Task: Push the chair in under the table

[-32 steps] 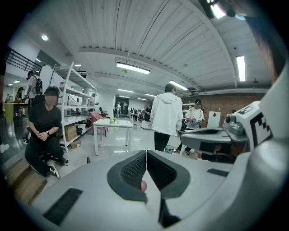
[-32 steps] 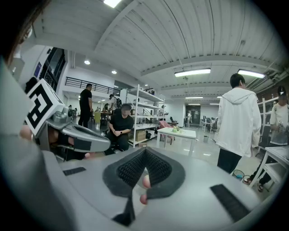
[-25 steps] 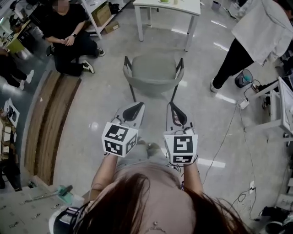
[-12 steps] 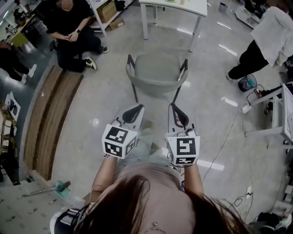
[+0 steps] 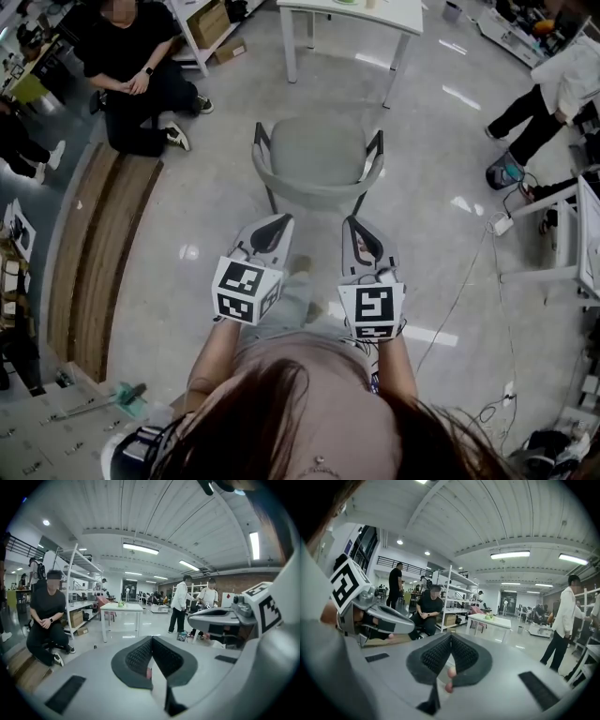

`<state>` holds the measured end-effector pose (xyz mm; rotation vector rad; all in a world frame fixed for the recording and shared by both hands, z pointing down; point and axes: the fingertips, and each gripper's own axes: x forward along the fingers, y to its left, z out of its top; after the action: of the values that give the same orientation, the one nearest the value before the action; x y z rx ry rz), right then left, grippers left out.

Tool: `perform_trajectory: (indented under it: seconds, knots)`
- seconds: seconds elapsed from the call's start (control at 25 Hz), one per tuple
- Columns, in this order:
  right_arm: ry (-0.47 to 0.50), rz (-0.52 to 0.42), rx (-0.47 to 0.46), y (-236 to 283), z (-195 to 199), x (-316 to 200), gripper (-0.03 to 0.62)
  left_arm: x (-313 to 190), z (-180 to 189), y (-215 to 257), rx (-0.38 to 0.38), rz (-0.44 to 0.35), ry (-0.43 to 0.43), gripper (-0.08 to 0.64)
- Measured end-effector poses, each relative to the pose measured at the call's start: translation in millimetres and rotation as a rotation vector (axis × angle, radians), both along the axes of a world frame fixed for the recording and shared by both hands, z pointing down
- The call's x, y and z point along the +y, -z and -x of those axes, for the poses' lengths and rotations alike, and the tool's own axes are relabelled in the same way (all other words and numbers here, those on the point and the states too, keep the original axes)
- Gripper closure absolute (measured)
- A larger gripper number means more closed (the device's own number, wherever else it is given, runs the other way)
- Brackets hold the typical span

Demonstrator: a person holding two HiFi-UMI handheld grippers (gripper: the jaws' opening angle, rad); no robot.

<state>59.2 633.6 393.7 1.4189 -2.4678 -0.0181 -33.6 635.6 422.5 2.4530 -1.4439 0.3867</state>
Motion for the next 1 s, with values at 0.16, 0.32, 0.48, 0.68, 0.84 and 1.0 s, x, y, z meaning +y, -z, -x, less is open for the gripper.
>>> perform_trajectory:
  seconds: [0.16,0.32,0.48,0.68,0.84,1.0]
  knots:
    - [0.014,0.001,0.048,-9.8,8.3,-25.3,0.571,-26.9,5.4,-8.7,0.003,0.025,-0.02,0.551]
    - [0.027,0.014,0.085,-22.8,11.1,-48.7,0.569,-50.0,4.3,-19.5,-0.021,0.039,-0.042,0.549]
    - [0.04,0.043,0.118,-40.7,13.7,-68.8,0.568,-68.5,2.3,-33.9,-0.03,0.063,-0.064,0.549]
    - [0.056,0.082,0.171,-60.2,20.7,-86.7,0.566,-86.8,8.1,-51.1,-0.046,0.096,-0.079,0.548]
    - [0.078,0.125,0.201,-76.1,24.9,-94.2,0.52,-94.0,8.7,-66.6,-0.067,0.134,-0.101,0.505]
    - [0.1,0.159,0.239,-93.0,26.2,-102.4,0.494,-101.5,6.7,-83.7,-0.096,0.168,-0.12,0.485]
